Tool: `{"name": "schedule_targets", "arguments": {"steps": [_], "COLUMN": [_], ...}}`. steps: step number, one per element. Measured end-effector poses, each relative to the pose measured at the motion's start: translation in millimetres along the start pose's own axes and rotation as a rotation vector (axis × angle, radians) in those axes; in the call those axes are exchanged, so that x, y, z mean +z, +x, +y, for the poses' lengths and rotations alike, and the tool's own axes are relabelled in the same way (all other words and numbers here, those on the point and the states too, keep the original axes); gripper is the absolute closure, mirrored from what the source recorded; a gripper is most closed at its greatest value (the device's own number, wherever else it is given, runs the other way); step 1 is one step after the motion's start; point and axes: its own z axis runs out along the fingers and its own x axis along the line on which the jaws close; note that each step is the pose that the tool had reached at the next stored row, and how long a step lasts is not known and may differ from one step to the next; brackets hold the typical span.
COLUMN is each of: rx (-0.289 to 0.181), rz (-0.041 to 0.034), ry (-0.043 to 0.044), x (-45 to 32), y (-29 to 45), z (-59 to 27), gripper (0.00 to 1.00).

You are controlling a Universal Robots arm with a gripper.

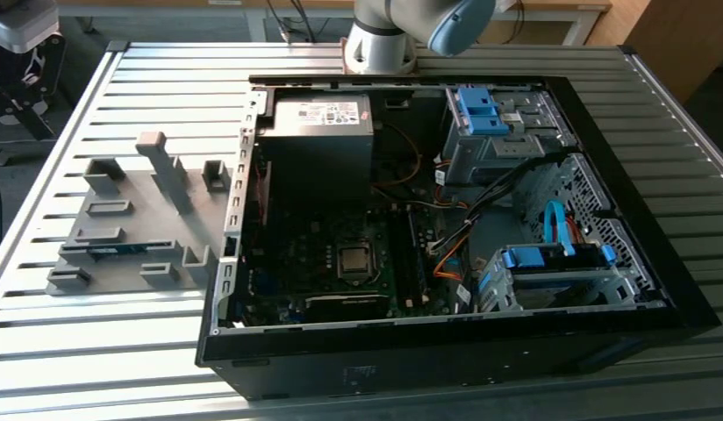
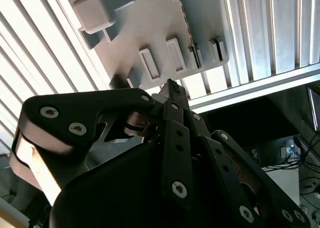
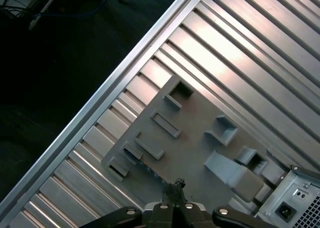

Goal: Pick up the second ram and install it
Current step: 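Pick up the second ram and move it above second insertion slot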

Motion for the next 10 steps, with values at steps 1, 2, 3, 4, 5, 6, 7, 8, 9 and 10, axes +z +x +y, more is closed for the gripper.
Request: {"name": "schedule_targets", "arguments": {"steps": [1,2,3,4,5,6,7,8,9,10], "rx": [-0.003,-0.005,-0.008,-0.011,-0.014,-0.018,-0.022,-0.026,-0.031,-0.036], "rz": [0.0001,0.0002,0.0004,0.0006,0.0008,0.0010,0.0012,0.0013,0.0015,0.0017], "ry": [0.0000,0.0000,-0.0001,-0.0001,-0.0001,-0.0001,-0.0002,-0.0002,-0.0002,-0.0003], "x": [0.0,0.0,0.1,0.0,0.0,0.0,0.1,0.2,0.3,0.3], "y": [0.1,0.1,0.2,0.2,0.2,0.2,0.2,0.2,0.2,0.2], "z": [0.1,0.1,0.1,0.1,0.1,0.2,0.2,0.1,0.1,0.2], "gripper": [0.89,0.89,0.89,0.89,0.89,0.89,0.89,0.89,0.89,0.89]}}
